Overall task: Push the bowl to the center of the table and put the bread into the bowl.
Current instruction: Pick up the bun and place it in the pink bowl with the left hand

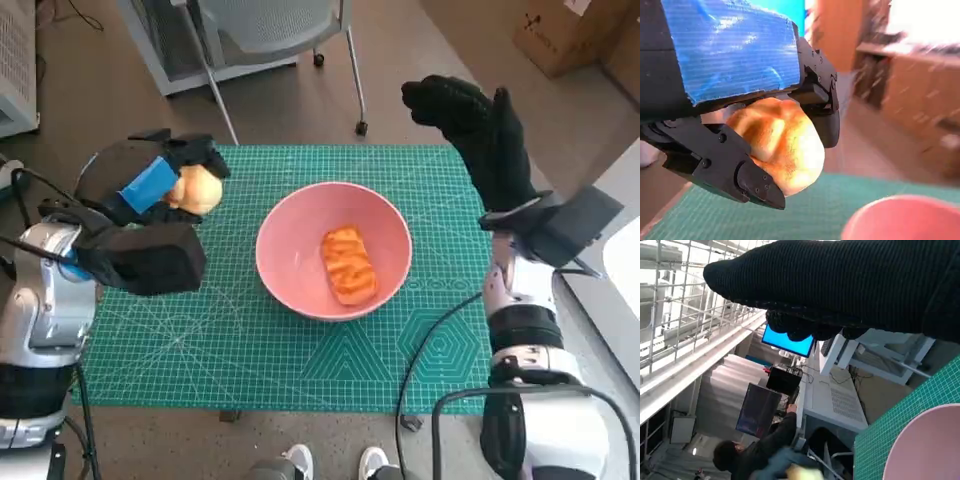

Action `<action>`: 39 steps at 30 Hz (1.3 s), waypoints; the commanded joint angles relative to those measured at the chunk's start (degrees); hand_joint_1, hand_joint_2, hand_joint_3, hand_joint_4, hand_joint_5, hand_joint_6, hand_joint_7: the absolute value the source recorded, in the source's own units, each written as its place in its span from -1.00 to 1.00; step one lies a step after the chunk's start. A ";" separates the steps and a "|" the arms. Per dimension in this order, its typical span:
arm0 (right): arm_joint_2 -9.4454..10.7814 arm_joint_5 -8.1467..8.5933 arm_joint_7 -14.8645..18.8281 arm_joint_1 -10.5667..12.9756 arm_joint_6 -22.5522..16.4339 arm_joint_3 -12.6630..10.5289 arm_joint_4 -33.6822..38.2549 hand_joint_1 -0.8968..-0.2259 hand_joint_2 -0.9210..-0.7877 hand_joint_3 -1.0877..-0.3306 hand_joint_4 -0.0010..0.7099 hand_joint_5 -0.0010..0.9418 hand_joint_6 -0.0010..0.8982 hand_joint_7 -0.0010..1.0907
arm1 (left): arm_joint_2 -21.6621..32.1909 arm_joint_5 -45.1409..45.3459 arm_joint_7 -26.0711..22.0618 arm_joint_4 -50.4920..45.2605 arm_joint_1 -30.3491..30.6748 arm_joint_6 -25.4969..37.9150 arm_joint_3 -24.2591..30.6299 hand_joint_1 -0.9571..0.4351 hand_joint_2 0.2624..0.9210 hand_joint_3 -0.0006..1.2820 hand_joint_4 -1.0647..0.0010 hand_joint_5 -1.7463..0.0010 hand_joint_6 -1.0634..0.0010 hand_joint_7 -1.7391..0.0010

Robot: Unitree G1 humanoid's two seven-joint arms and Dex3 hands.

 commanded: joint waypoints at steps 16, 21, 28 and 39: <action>-0.27 -0.04 -0.23 1.61 -0.06 0.18 0.22 -0.30 -1.00 0.22 -0.48 -1.00 -0.25 -0.99 | -11.20 2.78 -2.82 0.23 -7.10 -2.02 -10.28 0.38 1.00 -0.92 -0.30 -0.26 -0.26 -0.36; -0.44 0.26 -0.04 2.01 -0.43 -0.06 -0.02 -0.29 -1.00 0.22 -0.48 -1.00 -0.25 -0.99 | -12.76 2.73 -2.66 4.51 -8.72 -4.74 -12.25 0.38 1.00 -0.93 -0.32 -0.32 -0.25 -0.29; -0.53 0.70 0.24 2.71 -1.26 -0.50 -0.59 -0.29 -1.00 0.22 -0.48 -1.00 -0.26 -1.00 | -14.24 2.66 -2.28 9.61 -10.21 -8.03 -13.78 0.38 0.97 -0.92 -0.28 -0.51 -0.38 -0.05; -0.74 0.57 -0.67 3.43 -2.23 -0.78 -0.83 -0.28 -1.00 0.22 -0.48 -1.00 -0.26 -1.00 | -14.80 0.61 -7.00 12.10 -10.55 -6.84 -13.97 0.07 1.00 -0.78 0.10 0.03 -0.15 -0.40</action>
